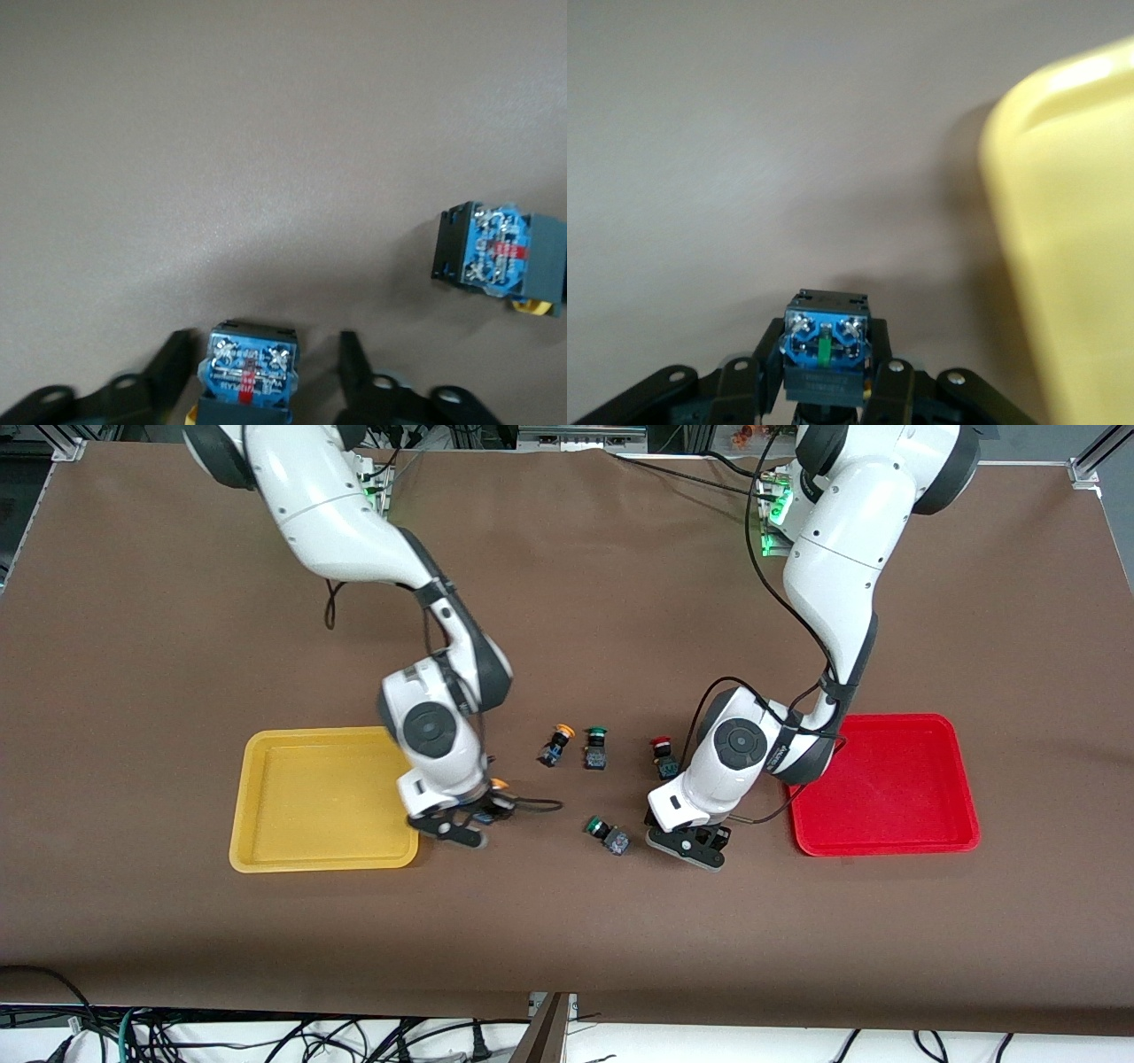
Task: Place red and yellow buttons in trays
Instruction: 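Set buttons in yellow and red trays with the right and left grippers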
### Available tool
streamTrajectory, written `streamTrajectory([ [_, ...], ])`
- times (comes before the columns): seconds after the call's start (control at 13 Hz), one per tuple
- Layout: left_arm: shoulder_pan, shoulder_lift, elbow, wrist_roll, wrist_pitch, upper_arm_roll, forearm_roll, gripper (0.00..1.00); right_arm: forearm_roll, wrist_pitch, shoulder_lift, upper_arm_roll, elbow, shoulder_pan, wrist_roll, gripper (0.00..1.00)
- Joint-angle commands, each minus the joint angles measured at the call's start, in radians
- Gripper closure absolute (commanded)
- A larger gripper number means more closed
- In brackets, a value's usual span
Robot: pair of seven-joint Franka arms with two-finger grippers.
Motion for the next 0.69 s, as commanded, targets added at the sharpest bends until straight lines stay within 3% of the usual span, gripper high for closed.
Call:
streamTrajectory([
  [0.0, 0.001, -0.006, -0.002, 0.002, -0.008, 0.006, 0.022, 0.87, 0.005, -0.182, -0.094, 0.019, -0.018, -0.159, -0.29, 0.96],
  [0.23, 0.022, -0.084, -0.011, 0.004, -0.081, 0.006, 0.022, 0.88, -0.006, -0.26, -0.102, -0.016, -0.03, -0.282, -0.53, 0.96],
  [0.46, 0.044, -0.19, -0.008, 0.066, -0.349, 0.015, 0.023, 0.89, 0.001, -0.256, -0.093, -0.039, -0.093, -0.418, -0.667, 0.95],
  [0.62, 0.047, -0.239, -0.007, 0.239, -0.552, 0.076, 0.023, 0.89, 0.003, -0.236, -0.091, -0.039, -0.142, -0.446, -0.672, 0.95],
])
